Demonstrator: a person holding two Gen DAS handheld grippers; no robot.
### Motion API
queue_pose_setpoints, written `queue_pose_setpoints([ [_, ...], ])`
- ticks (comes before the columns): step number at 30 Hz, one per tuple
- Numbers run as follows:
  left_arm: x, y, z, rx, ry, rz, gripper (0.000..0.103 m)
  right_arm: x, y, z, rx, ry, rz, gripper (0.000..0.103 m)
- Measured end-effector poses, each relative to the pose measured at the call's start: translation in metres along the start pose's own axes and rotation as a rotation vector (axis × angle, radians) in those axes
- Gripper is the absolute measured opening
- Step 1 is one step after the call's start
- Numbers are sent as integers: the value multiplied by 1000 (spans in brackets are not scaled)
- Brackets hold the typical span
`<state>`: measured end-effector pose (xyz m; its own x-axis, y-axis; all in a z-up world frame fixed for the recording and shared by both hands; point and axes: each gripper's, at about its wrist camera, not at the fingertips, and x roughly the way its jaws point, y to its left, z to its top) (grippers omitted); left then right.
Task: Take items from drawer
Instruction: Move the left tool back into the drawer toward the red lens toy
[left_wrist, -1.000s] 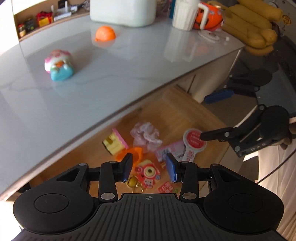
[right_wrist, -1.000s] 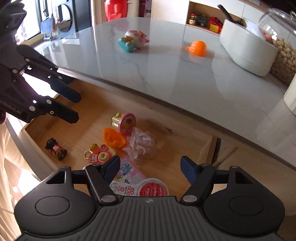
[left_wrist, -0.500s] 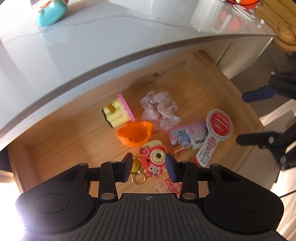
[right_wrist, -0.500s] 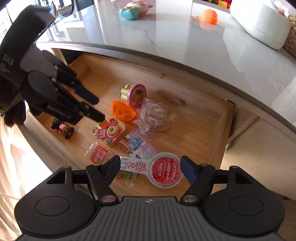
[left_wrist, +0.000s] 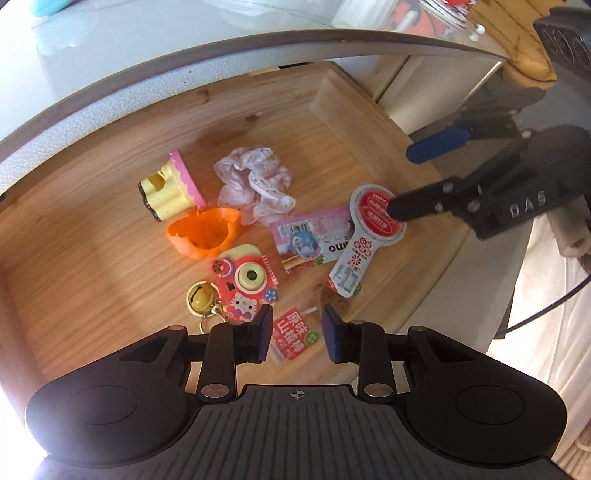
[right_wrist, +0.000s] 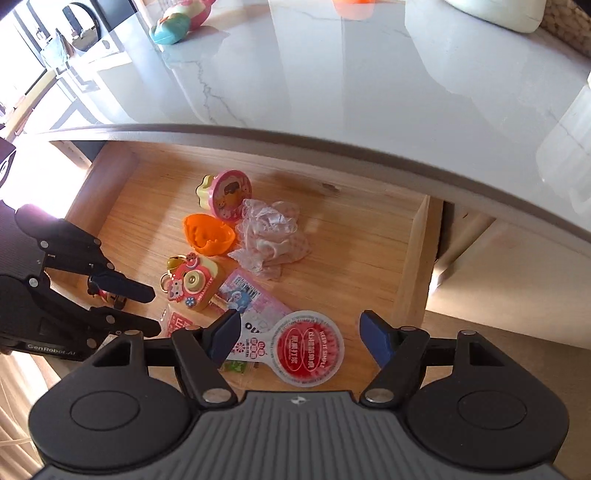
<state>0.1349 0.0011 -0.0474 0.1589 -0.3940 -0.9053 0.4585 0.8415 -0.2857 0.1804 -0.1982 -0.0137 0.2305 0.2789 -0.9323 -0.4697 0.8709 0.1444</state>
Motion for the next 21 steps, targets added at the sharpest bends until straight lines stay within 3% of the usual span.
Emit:
queue_pose_setpoints([
  [3, -10, 11, 6, -89, -84, 41, 32, 5, 13, -8, -83, 20, -33, 73],
  [5, -16, 10, 10, -65, -131, 90, 32, 6, 21, -15, -139, 21, -49, 73],
  [11, -5, 2, 27, 97, -65, 193, 32, 3, 25, -18, -170, -8, -65, 73],
  [14, 0, 0, 28, 233, -70, 304, 32, 3, 26, -18, -185, -14, -73, 72],
  [16, 5, -6, 22, 367, -97, 339, 32, 4, 29, -19, -201, -19, -80, 72],
  [19, 14, -13, 13, 552, -54, 308, 36, 5, 30, -19, -213, -22, -78, 72],
  [21, 20, -10, 13, 561, -2, 254, 36, 5, 29, -19, -205, -20, -71, 72],
])
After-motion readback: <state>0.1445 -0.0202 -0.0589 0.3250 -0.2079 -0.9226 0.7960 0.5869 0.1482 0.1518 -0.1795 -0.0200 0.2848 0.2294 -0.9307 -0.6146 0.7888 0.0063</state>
